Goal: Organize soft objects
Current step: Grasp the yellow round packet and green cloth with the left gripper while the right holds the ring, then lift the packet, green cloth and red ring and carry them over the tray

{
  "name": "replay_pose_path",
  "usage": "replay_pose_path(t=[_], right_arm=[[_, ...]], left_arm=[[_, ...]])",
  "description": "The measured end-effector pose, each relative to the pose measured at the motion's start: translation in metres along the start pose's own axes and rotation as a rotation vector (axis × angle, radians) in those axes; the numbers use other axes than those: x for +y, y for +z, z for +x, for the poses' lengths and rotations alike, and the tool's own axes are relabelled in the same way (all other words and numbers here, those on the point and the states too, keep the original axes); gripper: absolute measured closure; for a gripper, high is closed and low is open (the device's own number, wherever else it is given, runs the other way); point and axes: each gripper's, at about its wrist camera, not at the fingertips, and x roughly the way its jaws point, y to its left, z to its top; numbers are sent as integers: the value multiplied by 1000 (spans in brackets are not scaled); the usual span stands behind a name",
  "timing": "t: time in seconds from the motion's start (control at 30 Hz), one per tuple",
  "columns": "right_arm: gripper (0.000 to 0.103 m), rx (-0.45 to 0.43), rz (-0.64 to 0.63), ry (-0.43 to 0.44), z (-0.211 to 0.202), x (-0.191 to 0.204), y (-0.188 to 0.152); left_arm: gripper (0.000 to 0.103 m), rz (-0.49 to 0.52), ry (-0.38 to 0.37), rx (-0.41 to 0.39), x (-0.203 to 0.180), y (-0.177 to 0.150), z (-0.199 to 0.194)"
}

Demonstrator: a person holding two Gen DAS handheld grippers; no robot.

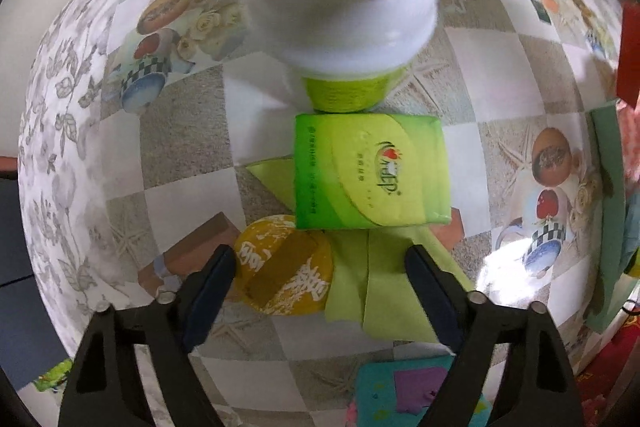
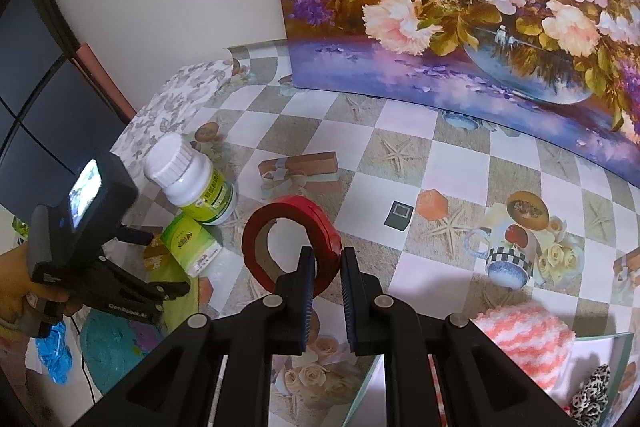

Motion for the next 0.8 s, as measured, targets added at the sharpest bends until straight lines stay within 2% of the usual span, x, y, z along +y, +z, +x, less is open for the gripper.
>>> replay_pose_path(t=[0.1, 0.13, 0.27, 0.4, 0.47, 0.57, 0.63, 0.8], right_arm=[[89, 6, 0, -4, 2, -1, -1], [89, 9, -1, -6, 4, -1, -1], [89, 22, -9, -11, 8, 1, -2], [89, 27, -11, -16, 10, 2, -2], [89, 31, -10, -21, 11, 1, -3], [89, 34, -8, -26, 12, 0, -3], [89, 34, -9, -28, 12, 0, -2], [89, 34, -12, -34, 11, 1, -3]], left_arm=[[41, -33, -14, -43, 10, -3, -5], [53, -46, -9, -59, 14, -4, -7], [55, -66, -44, -99, 21, -6, -7], [56, -47, -40, -139, 37, -36, -9], [57, -53, -50, -152, 39, -41, -10], [58, -87, -87, -176, 55, -66, -12], [58, -116, -112, -192, 67, -72, -10], [59, -166, -127, -237, 86, -97, -15]])
